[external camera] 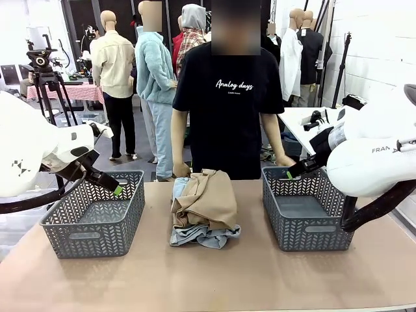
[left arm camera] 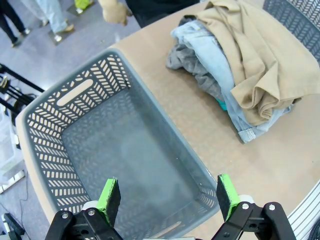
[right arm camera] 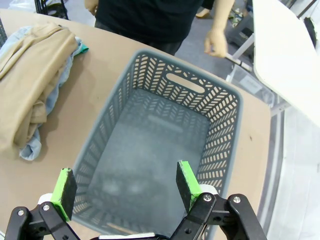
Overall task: Sort the tops and bottoms.
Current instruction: Lift clothes from the center of the table with your left hand.
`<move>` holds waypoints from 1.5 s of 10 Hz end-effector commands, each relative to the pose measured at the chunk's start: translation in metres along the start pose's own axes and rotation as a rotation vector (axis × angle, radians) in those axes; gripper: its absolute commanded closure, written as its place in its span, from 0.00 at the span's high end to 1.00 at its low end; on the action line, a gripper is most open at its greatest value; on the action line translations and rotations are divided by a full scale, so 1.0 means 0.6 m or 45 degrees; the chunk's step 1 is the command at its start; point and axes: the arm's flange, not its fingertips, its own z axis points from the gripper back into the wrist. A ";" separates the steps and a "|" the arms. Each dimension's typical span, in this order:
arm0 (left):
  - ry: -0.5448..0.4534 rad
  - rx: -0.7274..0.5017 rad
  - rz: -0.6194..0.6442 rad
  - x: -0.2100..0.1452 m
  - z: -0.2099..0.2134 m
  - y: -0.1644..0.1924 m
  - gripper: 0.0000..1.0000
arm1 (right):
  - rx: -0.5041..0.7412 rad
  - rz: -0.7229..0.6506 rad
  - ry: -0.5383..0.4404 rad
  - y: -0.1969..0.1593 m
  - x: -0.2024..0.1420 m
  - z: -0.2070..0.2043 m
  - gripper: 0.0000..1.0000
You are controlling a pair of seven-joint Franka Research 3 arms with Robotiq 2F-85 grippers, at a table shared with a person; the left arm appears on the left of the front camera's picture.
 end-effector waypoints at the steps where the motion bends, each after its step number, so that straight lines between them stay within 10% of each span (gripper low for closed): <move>1: 0.006 0.012 -0.005 -0.001 0.001 0.003 1.00 | -0.002 0.008 0.002 -0.001 -0.001 -0.001 1.00; 10: -0.031 -0.007 0.025 -0.001 -0.016 -0.014 1.00 | -0.002 0.008 0.002 -0.001 -0.001 -0.001 1.00; 15: -0.052 -0.114 -0.137 0.151 -0.048 -0.119 1.00 | -0.002 0.008 0.002 -0.001 -0.001 -0.001 1.00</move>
